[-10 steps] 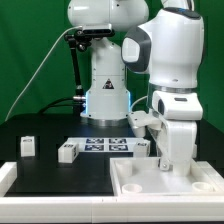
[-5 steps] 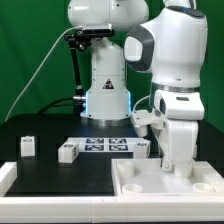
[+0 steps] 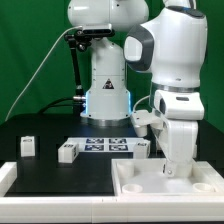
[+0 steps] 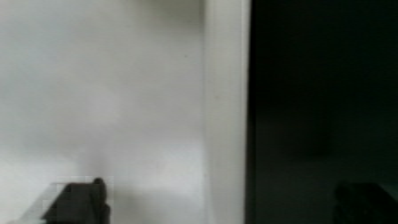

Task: Assemble one leg

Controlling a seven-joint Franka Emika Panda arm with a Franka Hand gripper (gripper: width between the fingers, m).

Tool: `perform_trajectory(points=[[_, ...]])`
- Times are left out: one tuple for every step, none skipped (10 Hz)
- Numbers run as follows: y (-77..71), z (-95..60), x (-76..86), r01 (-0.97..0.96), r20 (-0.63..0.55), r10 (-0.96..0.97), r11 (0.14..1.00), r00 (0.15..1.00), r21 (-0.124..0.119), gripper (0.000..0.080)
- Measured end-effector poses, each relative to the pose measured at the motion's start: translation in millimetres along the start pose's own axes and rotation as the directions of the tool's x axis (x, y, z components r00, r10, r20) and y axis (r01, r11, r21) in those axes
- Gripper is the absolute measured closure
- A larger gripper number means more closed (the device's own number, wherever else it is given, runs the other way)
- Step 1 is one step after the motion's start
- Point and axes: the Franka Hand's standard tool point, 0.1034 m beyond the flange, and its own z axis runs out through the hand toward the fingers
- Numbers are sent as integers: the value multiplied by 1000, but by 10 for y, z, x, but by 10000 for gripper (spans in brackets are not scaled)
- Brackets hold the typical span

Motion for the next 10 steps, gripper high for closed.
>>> perform_trajectory(points=[[0, 0, 0, 0, 0, 0, 1000, 1000, 0, 154], [0, 0, 0, 0, 0, 0, 1000, 1000, 0, 154], [0, 0, 0, 0, 0, 0, 1000, 1000, 0, 151], [0, 0, 0, 0, 0, 0, 1000, 1000, 0, 151], [-2, -27, 8, -17, -1, 17, 1000, 1000, -5, 151], [-28, -134, 29, -49, -5, 49, 998, 999, -26, 151], [-76, -246, 40, -63, -3, 63, 997, 998, -39, 151], [-107, -341, 39, -77, -1, 77, 996, 997, -48, 151], [-161, -436, 32, -101, -2, 101, 993, 995, -60, 151], [-229, -475, 32, -141, -10, 140, 988, 990, -71, 151]])
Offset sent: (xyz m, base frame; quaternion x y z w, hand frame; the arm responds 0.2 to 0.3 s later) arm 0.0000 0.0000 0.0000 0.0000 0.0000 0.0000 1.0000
